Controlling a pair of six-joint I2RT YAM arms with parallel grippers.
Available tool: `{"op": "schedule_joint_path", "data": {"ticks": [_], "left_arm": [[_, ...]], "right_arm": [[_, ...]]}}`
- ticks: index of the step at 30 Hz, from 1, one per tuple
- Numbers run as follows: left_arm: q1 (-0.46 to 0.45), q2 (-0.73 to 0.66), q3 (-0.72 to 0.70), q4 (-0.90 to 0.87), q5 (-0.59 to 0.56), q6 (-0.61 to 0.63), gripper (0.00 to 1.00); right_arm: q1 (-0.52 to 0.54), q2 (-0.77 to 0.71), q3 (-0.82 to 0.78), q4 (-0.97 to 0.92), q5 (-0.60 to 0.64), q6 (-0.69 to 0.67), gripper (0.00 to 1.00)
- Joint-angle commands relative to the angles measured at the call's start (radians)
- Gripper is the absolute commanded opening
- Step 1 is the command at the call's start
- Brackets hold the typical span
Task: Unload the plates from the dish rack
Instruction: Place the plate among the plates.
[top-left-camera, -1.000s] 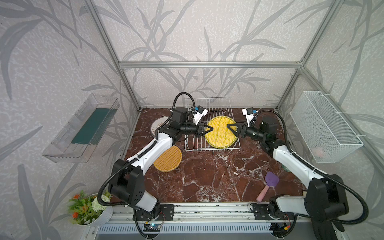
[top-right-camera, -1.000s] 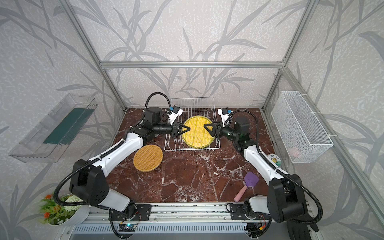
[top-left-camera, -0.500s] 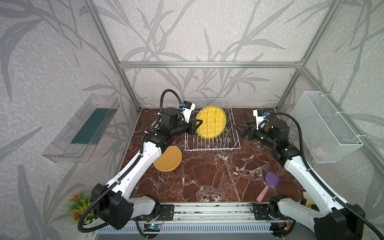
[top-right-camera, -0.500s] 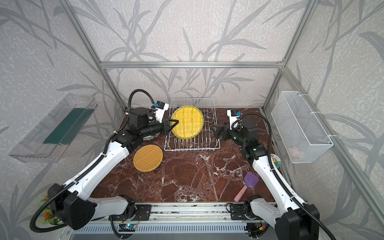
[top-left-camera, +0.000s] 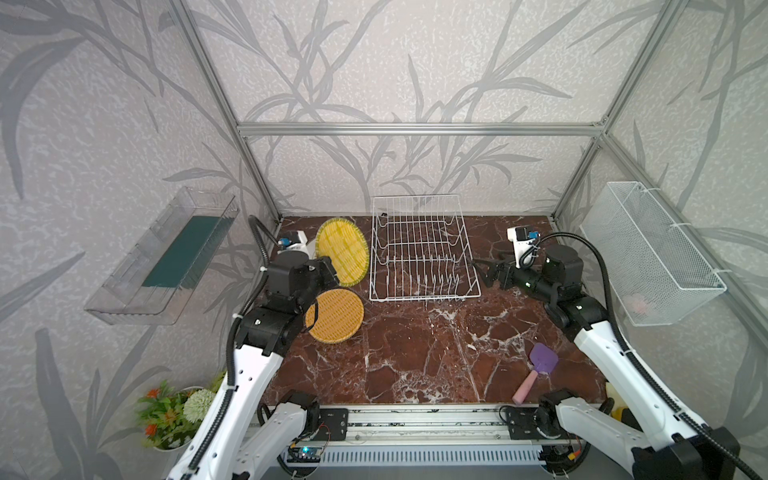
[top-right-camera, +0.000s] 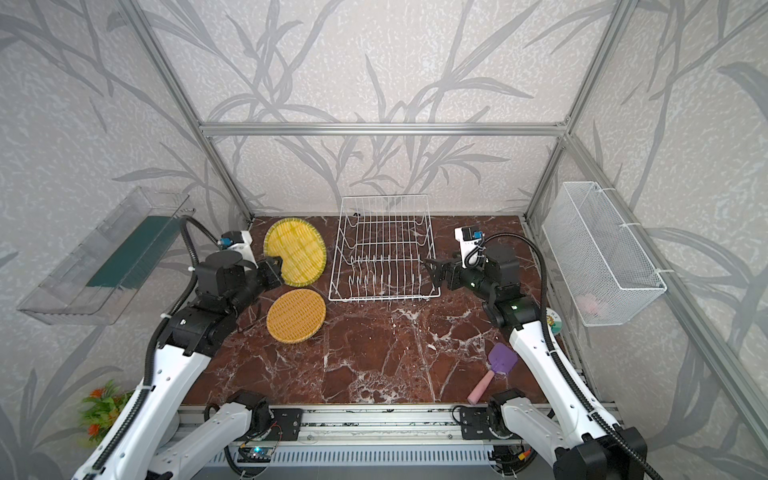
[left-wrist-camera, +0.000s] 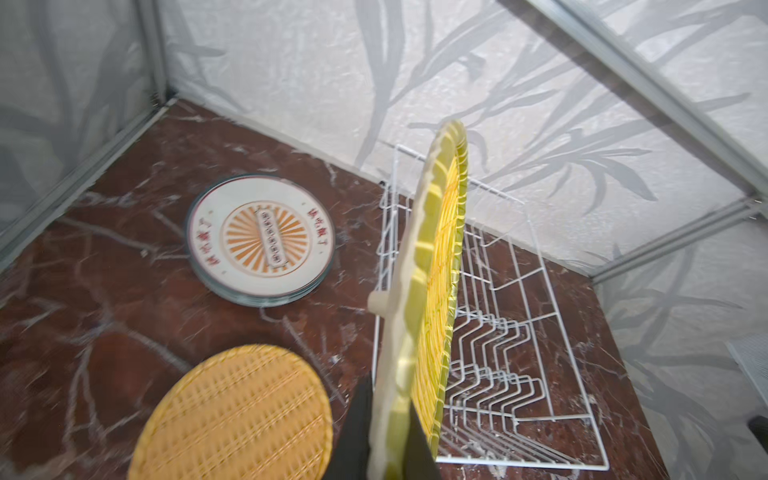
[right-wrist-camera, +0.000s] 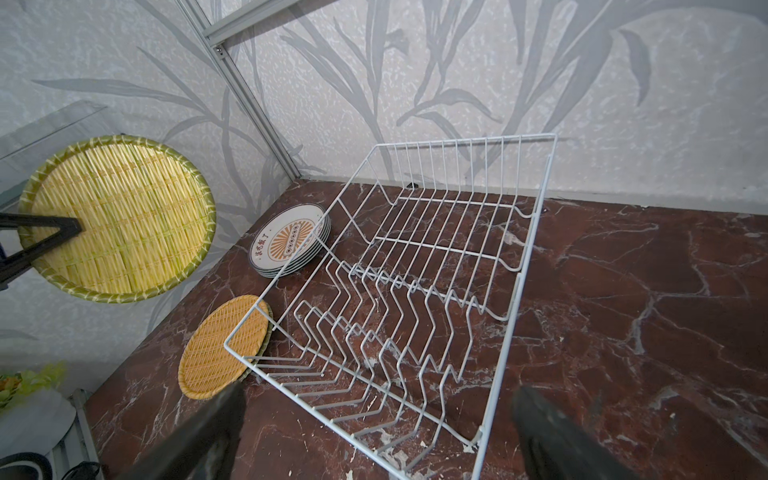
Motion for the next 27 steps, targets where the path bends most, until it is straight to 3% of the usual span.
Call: {"op": "schedule_joint_path", "data": {"ticks": [1, 9, 15, 21, 27], "left_arm": [[0.056, -0.064, -0.060, -0.057, -0.062, -0.095, 0.00], [0.240, -0.099, -0.151, -0.131, 0.075, -0.119, 0.00], [0.408, -0.100, -0.273, -0.014, 0.344, -0.130, 0.00], [0.487, -0.055, -0.349, 0.090, 0.536, -0.093, 0.00], [0.512, -0.015, -0.368, 0.104, 0.634, -0.021, 0.00]], "right_arm": [[0.011, -0.006, -0.014, 0.006, -0.038, -0.010, 0.99], [0.029, 0.016, 0.002, -0.001, -0.043, -0.016, 0.99], [0.033, 0.022, -0.003, 0.003, -0.039, -0.021, 0.99], [0.045, 0.041, 0.001, 0.005, -0.042, -0.027, 0.99], [0.051, 0.053, 0.001, 0.018, -0.034, -0.029, 0.99]]}}
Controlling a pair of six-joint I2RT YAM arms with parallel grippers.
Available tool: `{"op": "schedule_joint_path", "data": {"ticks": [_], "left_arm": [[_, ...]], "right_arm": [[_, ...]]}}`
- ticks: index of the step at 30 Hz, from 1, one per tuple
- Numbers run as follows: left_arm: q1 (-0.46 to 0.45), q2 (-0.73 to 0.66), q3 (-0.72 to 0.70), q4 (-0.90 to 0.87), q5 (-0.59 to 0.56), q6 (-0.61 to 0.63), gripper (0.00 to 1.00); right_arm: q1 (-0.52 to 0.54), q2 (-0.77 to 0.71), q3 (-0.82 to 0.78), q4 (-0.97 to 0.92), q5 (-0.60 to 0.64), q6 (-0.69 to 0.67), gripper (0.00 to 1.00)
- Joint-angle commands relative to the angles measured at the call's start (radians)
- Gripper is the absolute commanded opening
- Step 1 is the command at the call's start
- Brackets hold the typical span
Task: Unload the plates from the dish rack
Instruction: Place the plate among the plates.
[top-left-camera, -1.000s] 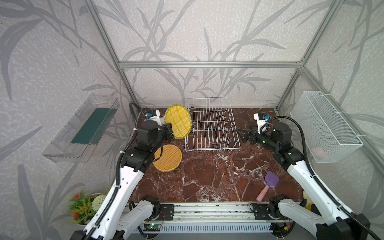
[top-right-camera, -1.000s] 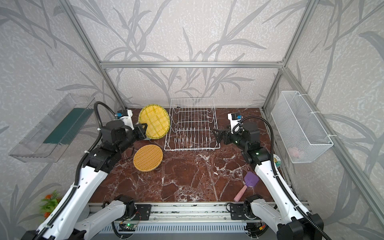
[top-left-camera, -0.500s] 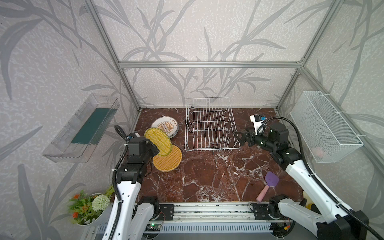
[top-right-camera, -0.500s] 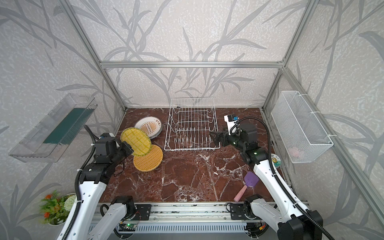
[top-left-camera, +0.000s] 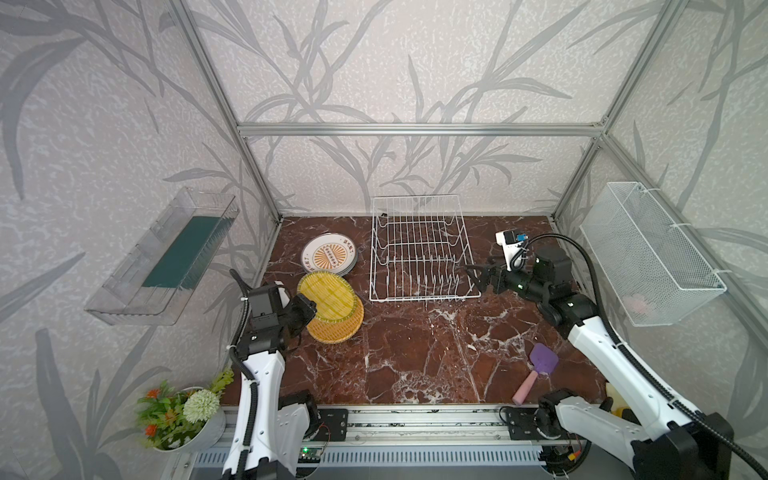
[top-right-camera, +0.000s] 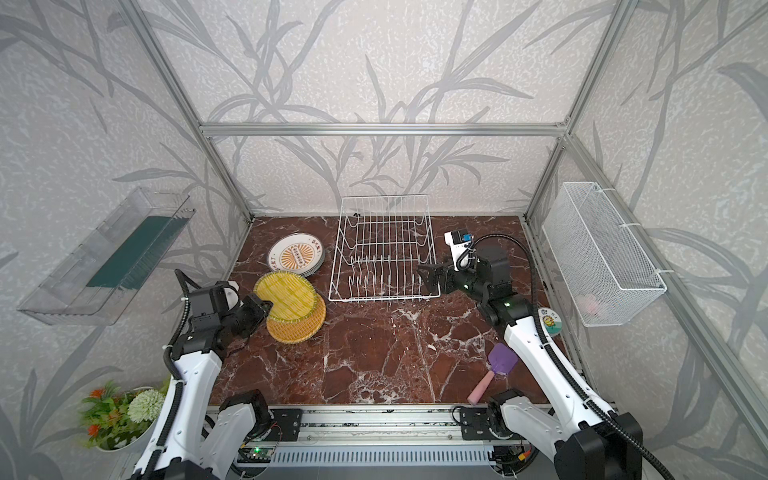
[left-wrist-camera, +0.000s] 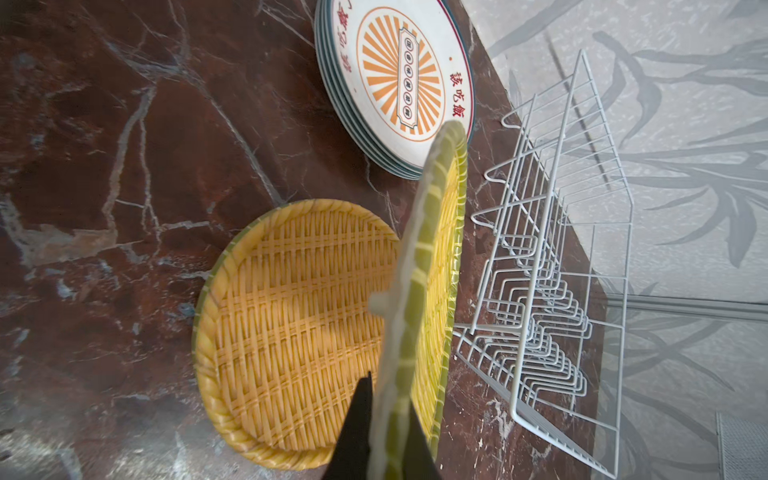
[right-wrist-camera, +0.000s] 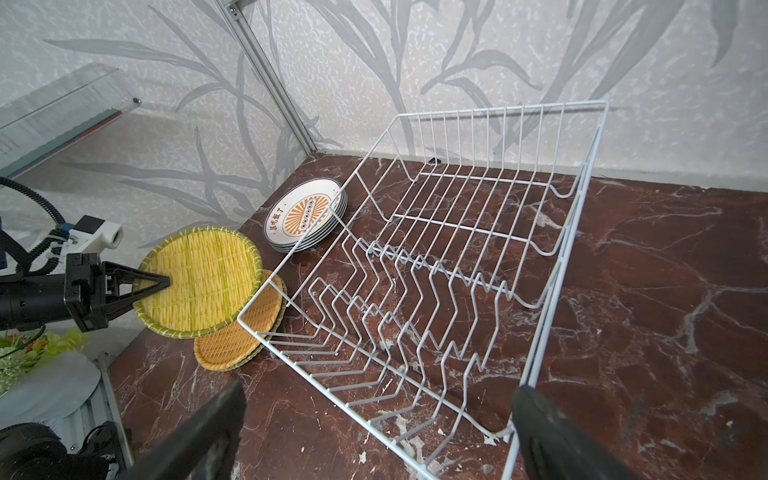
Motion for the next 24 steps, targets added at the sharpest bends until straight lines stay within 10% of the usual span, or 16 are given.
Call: {"op": "schedule_joint_path", "data": {"ticks": [1, 24], "left_arm": [[0.018, -0.002, -0.016, 0.076, 0.117, 0.041, 0.00], [0.060, -0.003, -0.175, 0.186, 0.086, -0.120, 0.00]], "right_arm": [[0.007, 0.009, 0.005, 0.021, -0.011, -0.010, 0.99], [0.017, 0.015, 0.003, 0.040, -0.028, -0.021, 0.99]]}}
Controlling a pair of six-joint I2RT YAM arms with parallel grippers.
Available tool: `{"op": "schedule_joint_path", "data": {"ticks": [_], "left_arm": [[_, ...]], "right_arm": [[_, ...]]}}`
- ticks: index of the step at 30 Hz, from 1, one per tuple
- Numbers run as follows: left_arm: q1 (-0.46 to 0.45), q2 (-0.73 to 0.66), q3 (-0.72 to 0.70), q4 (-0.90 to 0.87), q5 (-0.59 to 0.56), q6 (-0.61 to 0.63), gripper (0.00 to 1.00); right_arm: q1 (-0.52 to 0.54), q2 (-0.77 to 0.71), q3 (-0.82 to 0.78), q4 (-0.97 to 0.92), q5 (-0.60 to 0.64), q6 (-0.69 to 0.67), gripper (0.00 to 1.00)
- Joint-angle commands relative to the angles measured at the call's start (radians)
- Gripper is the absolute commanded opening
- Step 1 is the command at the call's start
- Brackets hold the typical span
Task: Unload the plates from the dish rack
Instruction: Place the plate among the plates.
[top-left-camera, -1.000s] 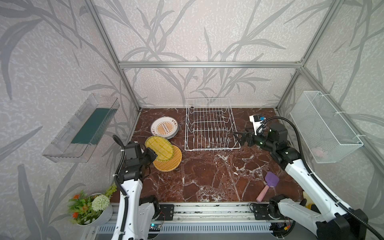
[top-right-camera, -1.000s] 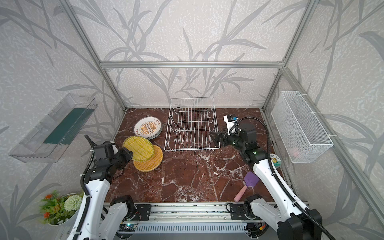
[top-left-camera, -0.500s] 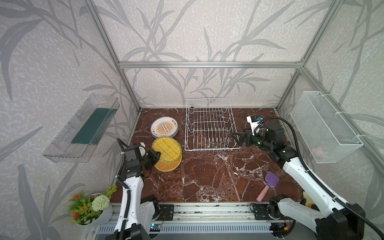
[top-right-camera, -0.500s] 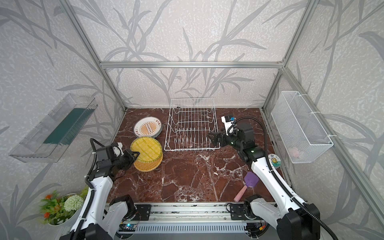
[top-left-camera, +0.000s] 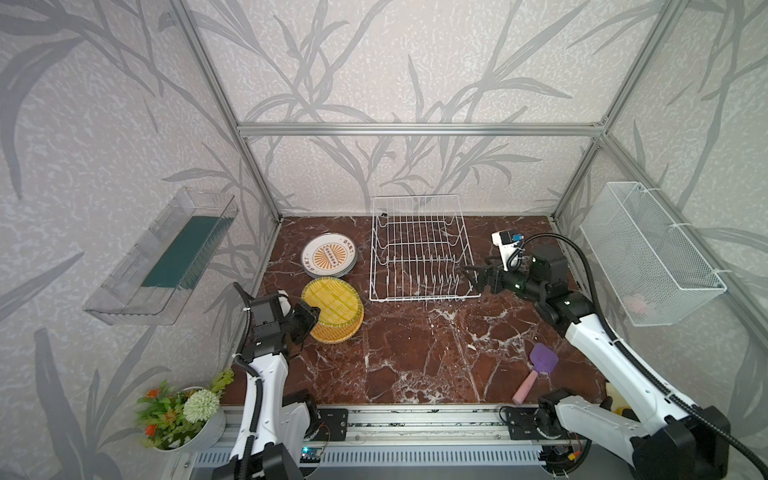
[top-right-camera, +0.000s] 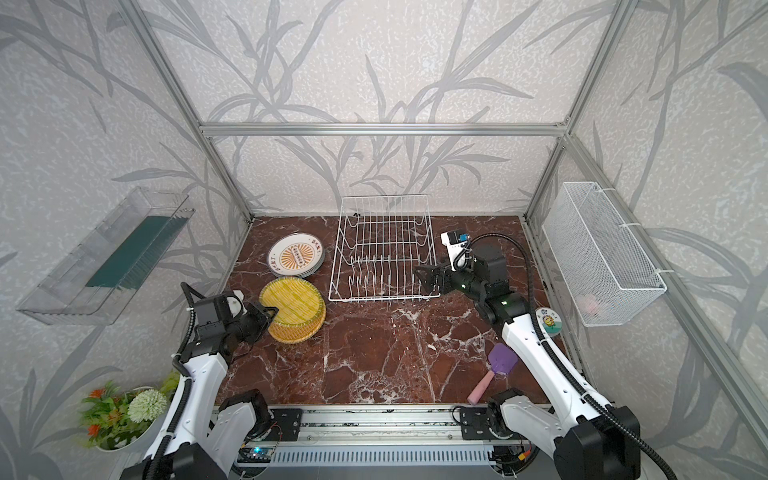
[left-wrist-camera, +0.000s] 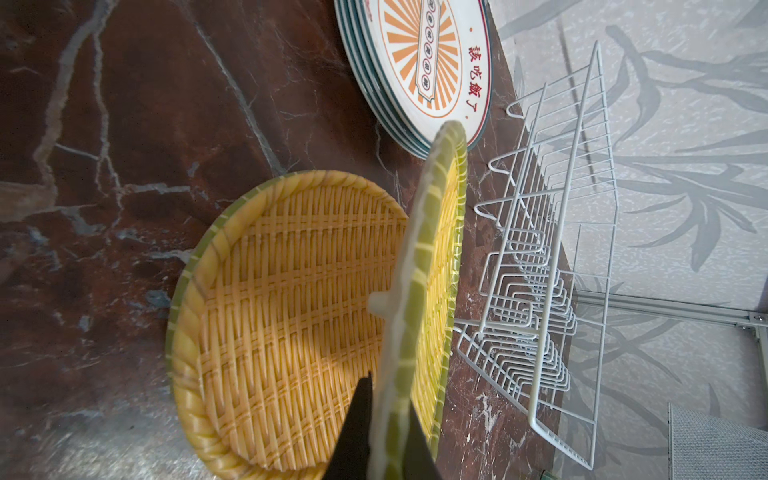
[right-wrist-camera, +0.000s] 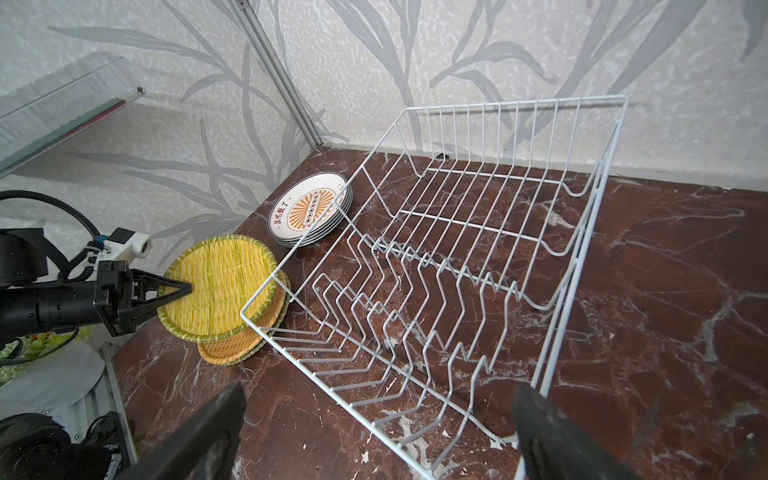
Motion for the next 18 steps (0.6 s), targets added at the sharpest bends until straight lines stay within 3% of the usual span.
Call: {"op": "schedule_joint_path", "data": {"ticks": [1, 16, 18], "left_arm": [[0.008, -0.014, -0.029, 0.062, 0.006, -0.054, 0.00], [0.009, -0.002, -0.060, 0.070, -0.020, -0.078, 0.00], [0.008, 0.003, -0.058, 0.065, -0.021, -0.080, 0.05]], "right_arm": [[0.008, -0.006, 0.003, 0.025, -0.016, -0.014, 0.99], [0.009, 0.006, 0.005, 0.030, -0.032, -0.020, 0.99], [0.009, 0.007, 0.006, 0.029, -0.035, -0.022, 0.99]]}}
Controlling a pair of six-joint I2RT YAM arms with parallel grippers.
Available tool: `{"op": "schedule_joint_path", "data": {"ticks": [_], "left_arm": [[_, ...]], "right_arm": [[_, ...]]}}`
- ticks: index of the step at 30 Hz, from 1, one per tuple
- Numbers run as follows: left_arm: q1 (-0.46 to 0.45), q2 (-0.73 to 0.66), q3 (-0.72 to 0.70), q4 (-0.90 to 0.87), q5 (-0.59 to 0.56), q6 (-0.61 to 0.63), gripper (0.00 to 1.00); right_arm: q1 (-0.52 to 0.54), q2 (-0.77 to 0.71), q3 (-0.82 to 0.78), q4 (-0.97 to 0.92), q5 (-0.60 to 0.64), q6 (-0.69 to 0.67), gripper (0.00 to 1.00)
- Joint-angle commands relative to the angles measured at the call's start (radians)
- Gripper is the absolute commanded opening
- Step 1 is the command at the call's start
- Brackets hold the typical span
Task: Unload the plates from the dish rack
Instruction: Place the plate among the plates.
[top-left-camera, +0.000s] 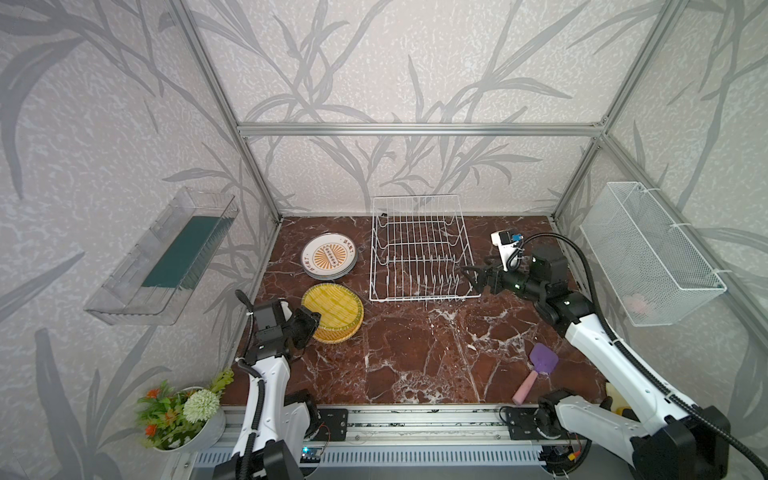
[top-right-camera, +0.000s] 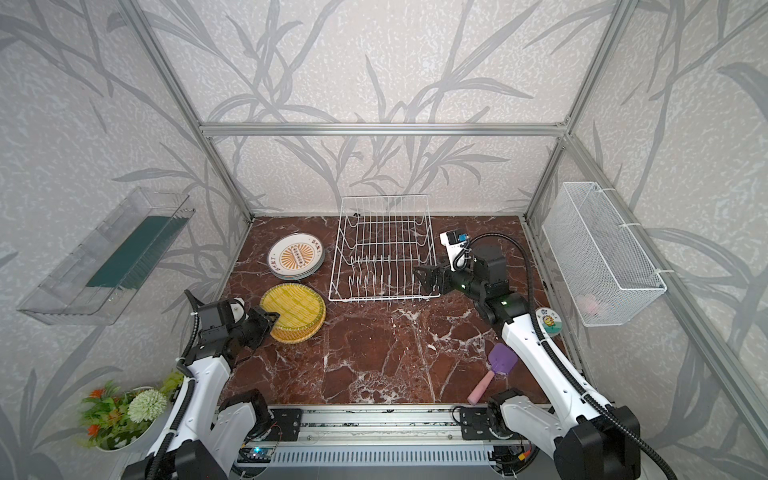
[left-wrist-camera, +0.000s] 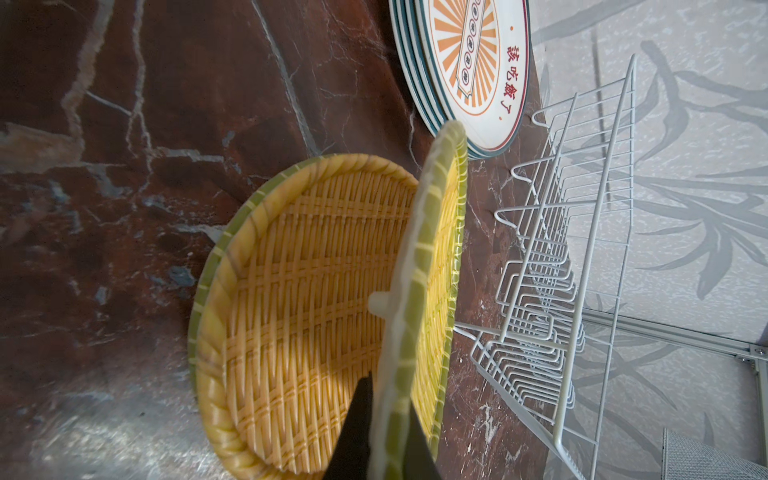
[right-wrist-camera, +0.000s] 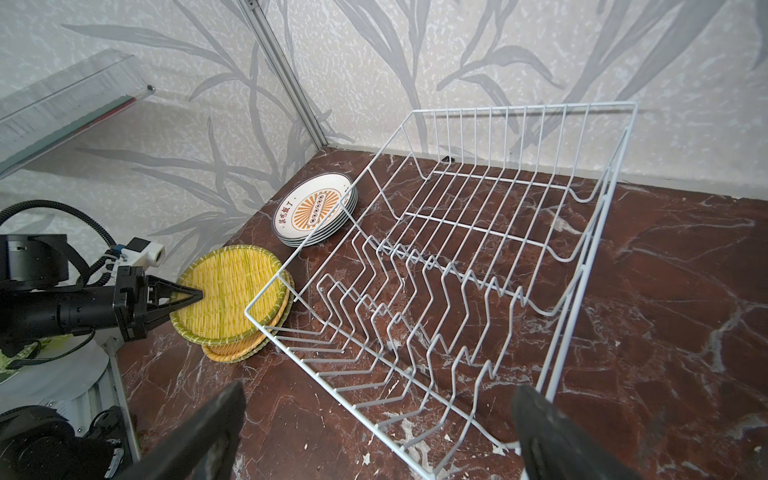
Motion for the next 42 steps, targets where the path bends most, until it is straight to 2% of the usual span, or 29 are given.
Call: {"op": "schedule_joint_path", "data": {"ticks": [1, 12, 19, 27, 28, 30, 36, 42], "left_arm": [[0.007, 0.003, -0.007, 0.032, -0.003, -0.018, 0.06], [0.007, 0.029, 0.016, -0.044, -0.013, -0.038, 0.21], [0.007, 0.027, 0.032, -0.100, -0.035, -0.033, 0.50], [0.008, 0.057, 0.053, -0.137, -0.050, -0.020, 0.69], [0.007, 0.064, 0.060, -0.145, -0.048, -0.007, 0.74], [0.007, 0.069, 0.065, -0.127, -0.032, 0.021, 0.90], [0.007, 0.078, 0.099, -0.170, -0.073, 0.050, 0.99], [0.007, 0.113, 0.149, -0.219, -0.082, 0.098, 0.99]], "right_arm": [[0.005, 0.005, 0.006, 0.021, -0.023, -0.013, 0.99], [0.006, 0.014, 0.017, 0.043, -0.020, 0.005, 0.99], [0.014, 0.020, 0.026, 0.064, -0.019, 0.020, 0.99], [0.019, 0.020, 0.034, 0.065, -0.018, 0.019, 0.99], [0.019, 0.020, 0.034, 0.064, -0.018, 0.019, 0.99], [0.020, 0.022, 0.034, 0.064, -0.017, 0.020, 0.99], [0.022, 0.023, 0.028, 0.064, -0.017, 0.017, 0.99], [0.021, 0.019, 0.029, 0.053, -0.010, 0.009, 0.99]]}}
